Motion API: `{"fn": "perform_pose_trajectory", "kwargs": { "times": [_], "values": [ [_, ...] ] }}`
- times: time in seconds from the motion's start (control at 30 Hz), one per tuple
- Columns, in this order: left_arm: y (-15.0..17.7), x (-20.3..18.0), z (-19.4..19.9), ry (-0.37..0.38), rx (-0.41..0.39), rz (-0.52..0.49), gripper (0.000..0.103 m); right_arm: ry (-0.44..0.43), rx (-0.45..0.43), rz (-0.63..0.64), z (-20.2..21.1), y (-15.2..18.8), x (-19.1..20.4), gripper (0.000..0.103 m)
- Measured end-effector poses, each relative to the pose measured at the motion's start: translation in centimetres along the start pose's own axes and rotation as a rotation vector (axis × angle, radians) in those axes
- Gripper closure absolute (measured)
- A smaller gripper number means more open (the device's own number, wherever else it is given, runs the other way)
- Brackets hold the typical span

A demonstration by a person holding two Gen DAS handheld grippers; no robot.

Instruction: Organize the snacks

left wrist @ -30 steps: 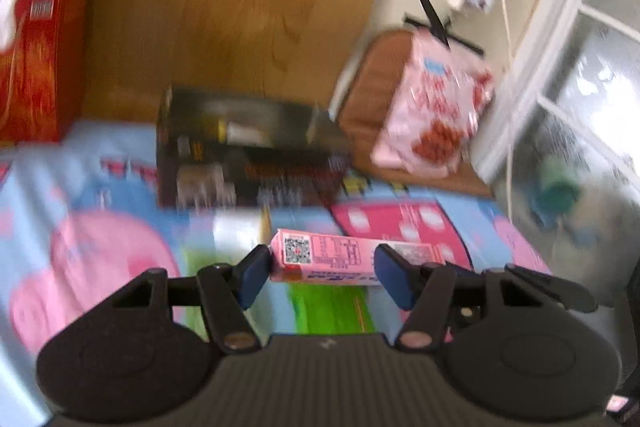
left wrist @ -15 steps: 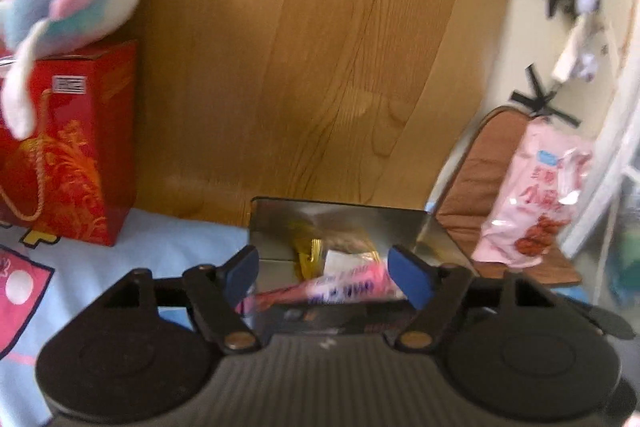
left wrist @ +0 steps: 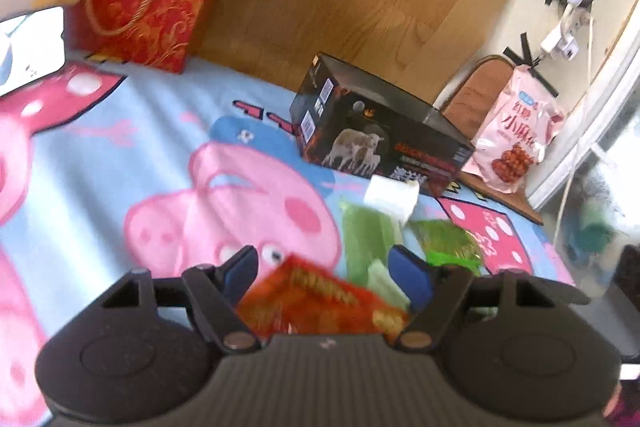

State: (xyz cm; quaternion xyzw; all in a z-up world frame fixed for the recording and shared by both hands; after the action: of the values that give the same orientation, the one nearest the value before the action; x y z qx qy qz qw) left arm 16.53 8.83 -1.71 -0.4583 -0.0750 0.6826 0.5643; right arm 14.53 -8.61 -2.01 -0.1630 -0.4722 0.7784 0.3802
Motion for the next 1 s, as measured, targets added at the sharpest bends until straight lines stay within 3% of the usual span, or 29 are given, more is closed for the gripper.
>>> {"fn": "perform_pose_trajectory", "kwargs": {
  "times": [0.03, 0.1, 0.17, 0.23, 0.33, 0.4, 0.43, 0.53, 0.6, 0.7, 0.77, 0.8, 0.9, 1.0],
  "values": [
    [0.3, 0.4, 0.9, 0.014, -0.007, 0.018, 0.029, -0.024, 0.008, 0.013, 0.0, 0.1, 0.9, 0.058],
    [1.1, 1.2, 2.6, 0.054, -0.017, 0.070, 0.029, -0.063, 0.043, 0.050, -0.4, 0.5, 2.5, 0.036],
    [1.9, 1.9, 3.8, 0.081, -0.013, 0.106, 0.029, -0.087, 0.089, 0.067, -0.8, 1.3, 3.4, 0.027],
    [2.9, 2.6, 4.5, 0.091, -0.002, 0.128, 0.029, -0.064, 0.080, 0.129, -0.8, 2.1, 4.6, 0.018],
    [4.1, 3.3, 4.9, 0.082, 0.014, 0.148, 0.029, 0.001, 0.101, 0.232, -1.6, 2.2, 5.6, 0.019],
    [4.6, 3.5, 5.0, 0.087, 0.022, 0.166, 0.029, 0.050, 0.104, 0.232, -1.8, 2.0, 4.9, 0.034],
    [4.8, 3.5, 5.2, 0.095, 0.022, 0.172, 0.029, 0.043, 0.106, 0.198, -1.8, 1.8, 4.3, 0.035],
    [4.9, 3.1, 5.6, 0.125, 0.023, 0.167, 0.029, -0.004, 0.090, 0.010, -0.9, 1.4, 2.2, 0.038],
    [4.8, 2.5, 5.8, 0.157, 0.025, 0.162, 0.029, -0.094, 0.071, -0.217, 0.3, 1.5, 0.2, 0.038],
    [4.7, 1.5, 5.5, 0.197, 0.040, 0.160, 0.029, -0.392, 0.038, -0.654, 2.4, 2.8, -2.7, 0.034],
    [4.9, 0.7, 4.7, 0.218, 0.064, 0.162, 0.029, -0.519, 0.032, -0.830, 3.3, 4.2, -3.9, 0.034],
    [5.1, 0.2, 4.2, 0.225, 0.082, 0.162, 0.029, -0.494, 0.036, -0.863, 3.8, 4.9, -4.7, 0.036],
    [6.0, -1.6, 2.9, 0.242, 0.129, 0.138, 0.029, -0.259, -0.018, -0.806, 6.2, 5.9, -7.0, 0.040],
    [7.0, -3.4, 2.0, 0.257, 0.167, 0.095, 0.029, 0.065, -0.080, -0.638, 9.0, 5.7, -8.4, 0.038]
  ]
}}
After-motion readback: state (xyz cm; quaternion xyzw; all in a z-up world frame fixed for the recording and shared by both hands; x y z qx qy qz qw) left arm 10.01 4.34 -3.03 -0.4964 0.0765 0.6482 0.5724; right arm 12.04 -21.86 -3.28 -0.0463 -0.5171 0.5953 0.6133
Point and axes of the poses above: each gripper's, at about its wrist camera, not at the fingertips, and z roughly against the way its jaws point, x to its left, y to its underside, the point moved 7 cm from there along -z, roughly the way its jaws point, and after that the axes turned 7 degrees about z, right-handed, at the moved point
